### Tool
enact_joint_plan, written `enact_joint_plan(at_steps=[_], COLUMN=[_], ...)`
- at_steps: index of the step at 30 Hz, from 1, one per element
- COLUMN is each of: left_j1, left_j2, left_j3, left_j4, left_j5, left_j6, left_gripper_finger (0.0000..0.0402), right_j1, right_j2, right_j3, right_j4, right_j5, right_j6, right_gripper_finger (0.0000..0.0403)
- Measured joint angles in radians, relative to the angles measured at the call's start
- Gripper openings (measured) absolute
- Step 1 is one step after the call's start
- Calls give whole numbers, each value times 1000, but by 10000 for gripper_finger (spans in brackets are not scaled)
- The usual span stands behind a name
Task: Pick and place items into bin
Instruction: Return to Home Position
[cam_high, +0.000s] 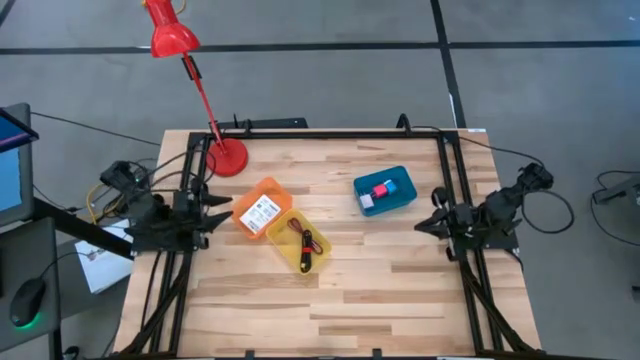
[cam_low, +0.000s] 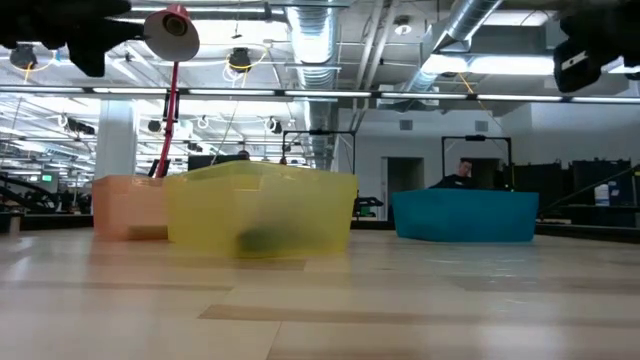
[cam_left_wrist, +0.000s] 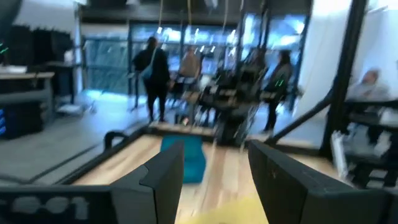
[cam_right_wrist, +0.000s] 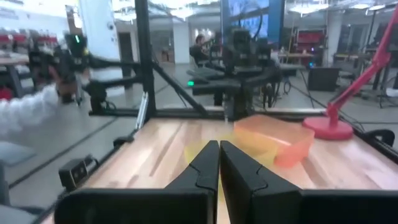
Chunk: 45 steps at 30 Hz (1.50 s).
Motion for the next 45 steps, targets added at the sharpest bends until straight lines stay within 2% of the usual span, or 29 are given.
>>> enact_joint_plan(at_steps=[3,8,15,24,33,45], left_j1=[39,100,132,145,145,144], left_j2=[-22,-19,-20,-19,-10,-10], left_j3=[-52,-112,-135,-157,-158,-159], left_j4=[48,57,58,20,19,18], left_j5=[62,59,111,119,118,117], left_j6=[1,-83,-68,-113,-53,-75], left_gripper_finger=[169,169,169,169,169,169], right_j1=[-4,-16,-15,-15,-15,-15], right_j2=[-1,0,0,0,0,0], right_j3=[3,1,-138,-151,-151,-151], right_j4=[5,8,240,235,228,228], right_j5=[-1,-1,-15,15,11,11], right_j6=[-4,-3,-53,-47,-48,-49], right_gripper_finger=[9,8,8,9,9,9])
